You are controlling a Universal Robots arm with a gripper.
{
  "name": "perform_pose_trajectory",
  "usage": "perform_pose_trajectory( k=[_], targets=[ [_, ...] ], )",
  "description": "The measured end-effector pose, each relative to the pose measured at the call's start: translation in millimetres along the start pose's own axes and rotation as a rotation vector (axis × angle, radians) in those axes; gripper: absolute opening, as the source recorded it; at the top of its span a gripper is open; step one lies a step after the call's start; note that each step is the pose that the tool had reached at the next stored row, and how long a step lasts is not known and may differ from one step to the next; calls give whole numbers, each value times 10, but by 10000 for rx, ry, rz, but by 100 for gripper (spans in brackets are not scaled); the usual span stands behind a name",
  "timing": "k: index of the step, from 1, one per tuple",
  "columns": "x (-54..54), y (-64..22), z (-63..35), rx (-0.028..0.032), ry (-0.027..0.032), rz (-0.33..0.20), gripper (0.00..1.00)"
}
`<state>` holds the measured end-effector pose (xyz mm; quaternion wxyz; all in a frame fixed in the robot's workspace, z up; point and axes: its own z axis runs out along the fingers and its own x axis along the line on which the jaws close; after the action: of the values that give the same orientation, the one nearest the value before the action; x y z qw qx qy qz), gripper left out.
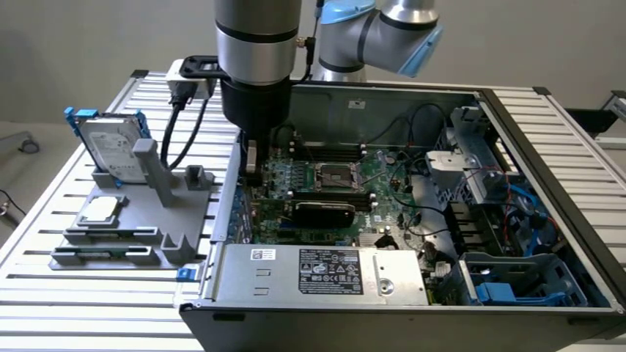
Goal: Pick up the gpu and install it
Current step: 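Press down on the gpu until it lock into place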
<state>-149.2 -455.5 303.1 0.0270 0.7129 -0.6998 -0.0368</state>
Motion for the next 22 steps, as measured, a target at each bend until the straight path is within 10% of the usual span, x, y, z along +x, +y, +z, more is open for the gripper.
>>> perform_pose_trajectory(
  k=[22],
  targets=[
    [-6,21,38,-3,224,21,11]
  ],
)
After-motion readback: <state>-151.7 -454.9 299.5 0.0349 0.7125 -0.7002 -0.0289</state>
